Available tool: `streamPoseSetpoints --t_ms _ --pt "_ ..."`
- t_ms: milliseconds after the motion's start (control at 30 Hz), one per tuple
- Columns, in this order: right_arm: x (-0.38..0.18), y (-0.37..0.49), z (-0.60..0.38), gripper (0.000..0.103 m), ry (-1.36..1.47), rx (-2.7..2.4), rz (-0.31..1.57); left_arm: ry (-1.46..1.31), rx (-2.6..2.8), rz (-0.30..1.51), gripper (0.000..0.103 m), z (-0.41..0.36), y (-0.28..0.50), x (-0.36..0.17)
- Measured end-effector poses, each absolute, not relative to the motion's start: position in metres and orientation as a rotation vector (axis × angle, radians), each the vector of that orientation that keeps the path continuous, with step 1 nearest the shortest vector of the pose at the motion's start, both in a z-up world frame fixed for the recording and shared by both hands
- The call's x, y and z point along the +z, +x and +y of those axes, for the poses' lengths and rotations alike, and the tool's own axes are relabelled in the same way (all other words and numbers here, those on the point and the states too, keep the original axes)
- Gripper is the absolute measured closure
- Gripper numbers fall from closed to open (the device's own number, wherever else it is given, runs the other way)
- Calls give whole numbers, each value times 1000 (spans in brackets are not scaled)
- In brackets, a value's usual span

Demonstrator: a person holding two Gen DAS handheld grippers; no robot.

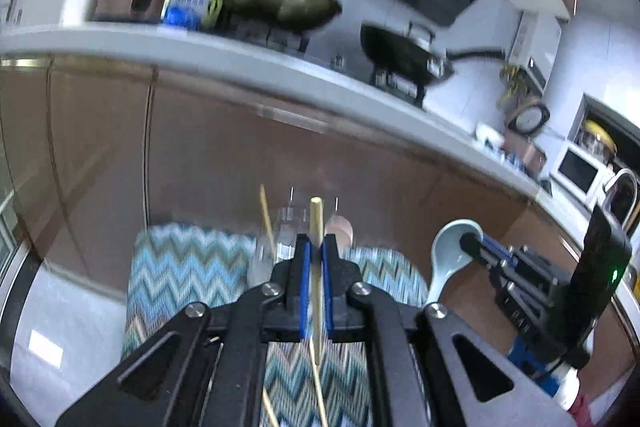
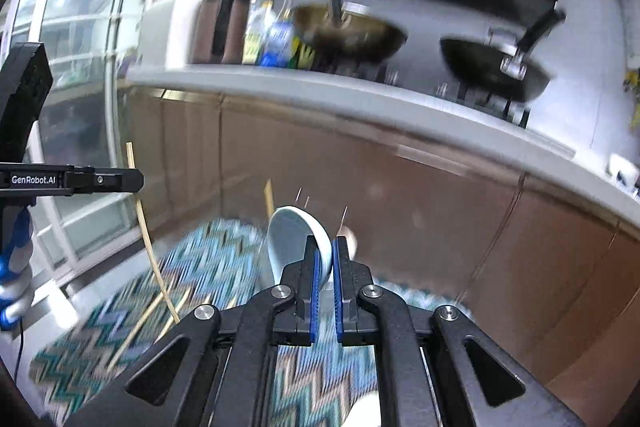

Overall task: Organize utensils
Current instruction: 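Lift the spoon and chopstick into the clear holder and open both tools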

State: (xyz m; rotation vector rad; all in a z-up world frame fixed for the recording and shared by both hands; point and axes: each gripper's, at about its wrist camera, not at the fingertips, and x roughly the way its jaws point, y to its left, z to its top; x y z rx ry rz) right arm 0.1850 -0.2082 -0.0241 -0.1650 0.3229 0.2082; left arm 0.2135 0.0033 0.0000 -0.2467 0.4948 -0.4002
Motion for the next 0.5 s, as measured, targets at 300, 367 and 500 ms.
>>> streamPoseSetpoints --t_ms 300,367,500 --pt "-10 262 -190 97 -183 111 154 -271 -340 344 98 -17 290 27" --pt "-19 281 -189 97 -184 93 146 -266 -321 332 98 -23 307 20" --pt "-44 311 -191 97 -173 61 145 -223 -271 326 98 -39 339 -5"
